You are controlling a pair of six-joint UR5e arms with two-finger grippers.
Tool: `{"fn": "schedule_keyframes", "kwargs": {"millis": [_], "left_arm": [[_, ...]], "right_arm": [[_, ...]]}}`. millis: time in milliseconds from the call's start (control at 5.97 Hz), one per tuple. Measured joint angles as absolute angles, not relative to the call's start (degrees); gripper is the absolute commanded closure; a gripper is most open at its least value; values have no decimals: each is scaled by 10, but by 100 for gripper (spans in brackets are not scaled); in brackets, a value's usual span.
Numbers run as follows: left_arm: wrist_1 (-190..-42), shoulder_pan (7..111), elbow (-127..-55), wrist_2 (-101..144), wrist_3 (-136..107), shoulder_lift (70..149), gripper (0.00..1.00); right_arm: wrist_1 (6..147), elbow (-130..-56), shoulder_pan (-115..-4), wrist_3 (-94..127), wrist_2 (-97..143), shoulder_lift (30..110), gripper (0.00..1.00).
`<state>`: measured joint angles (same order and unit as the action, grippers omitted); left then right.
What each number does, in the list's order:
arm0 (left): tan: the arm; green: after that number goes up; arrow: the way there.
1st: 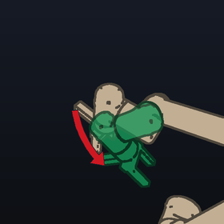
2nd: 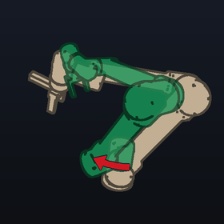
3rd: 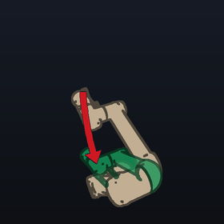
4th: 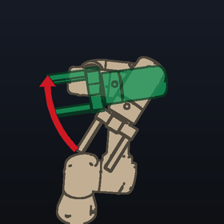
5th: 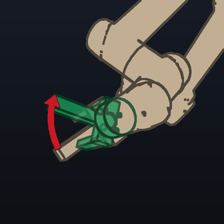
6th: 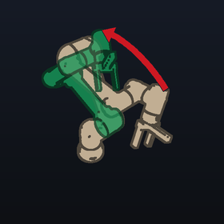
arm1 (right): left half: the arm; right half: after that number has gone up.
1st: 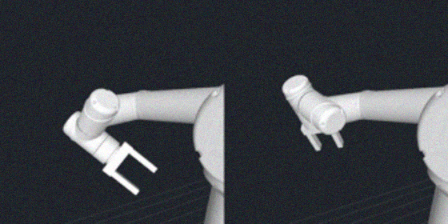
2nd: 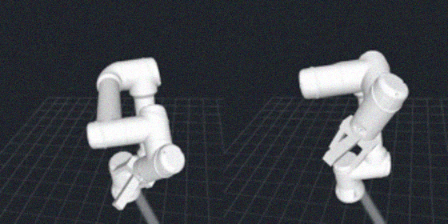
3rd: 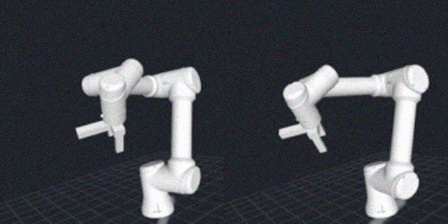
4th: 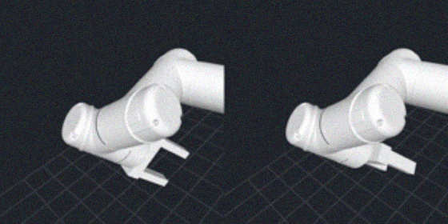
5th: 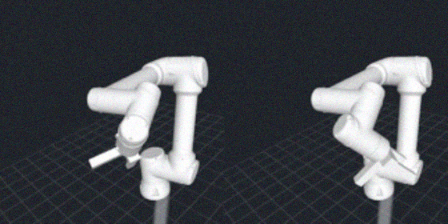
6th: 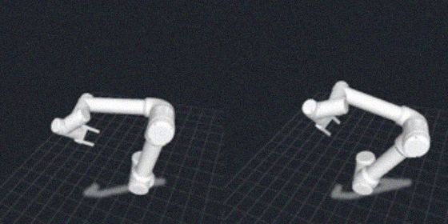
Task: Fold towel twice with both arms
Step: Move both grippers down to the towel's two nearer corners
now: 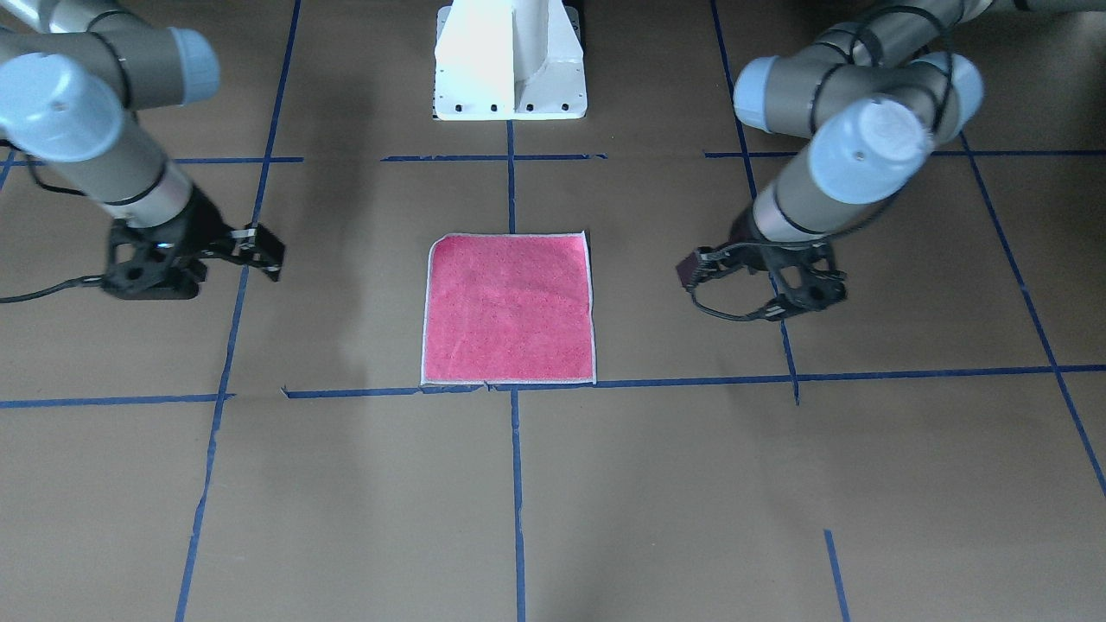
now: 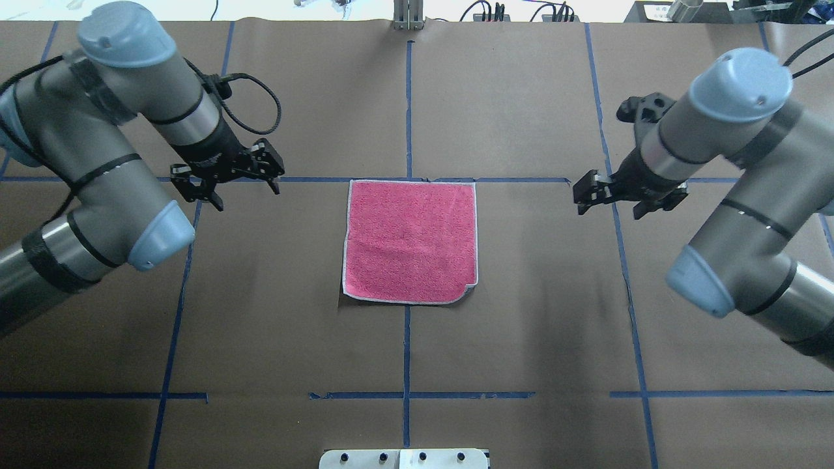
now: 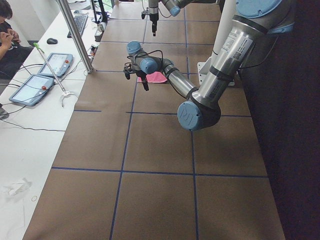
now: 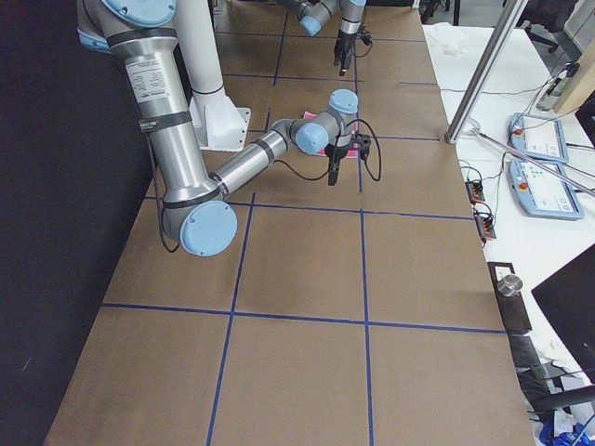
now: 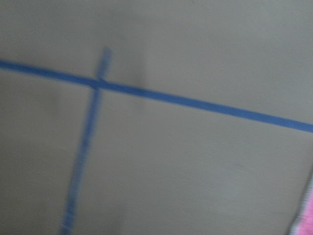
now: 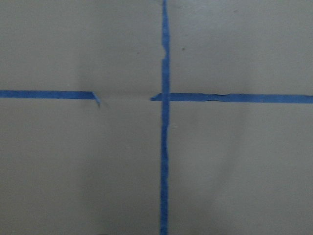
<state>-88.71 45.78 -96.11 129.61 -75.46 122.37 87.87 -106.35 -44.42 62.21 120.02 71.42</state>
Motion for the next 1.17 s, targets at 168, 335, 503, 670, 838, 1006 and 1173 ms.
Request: {"fn": "schedule_keyframes", "kwargs": {"millis": [168, 335, 503, 670, 838, 1006, 1173], "left_arm": [[-888, 420, -962, 1265, -852, 1244, 0], [-888, 389, -965, 1234, -945, 1256, 0], [-889, 355, -975, 1205, -1032, 1263, 0], [-889, 320, -983, 1175, -1090, 1267, 0], [-889, 298, -988, 1155, -1123, 1268, 0], [-888, 286, -993, 1146, -1138, 1267, 0], [-888, 281, -995, 1142, -1144, 1264, 0]], "right_arm": [[880, -1065, -392, 688, 1147, 698, 0], [883, -1066, -350, 739, 1108, 685, 0], [883, -1066, -322, 784, 1089, 675, 0], [884, -1066, -305, 828, 1082, 665, 0], [885, -1063, -293, 878, 1081, 652, 0], [888, -1061, -281, 921, 1080, 638, 0], [895, -1056, -273, 958, 1080, 620, 0]]}}
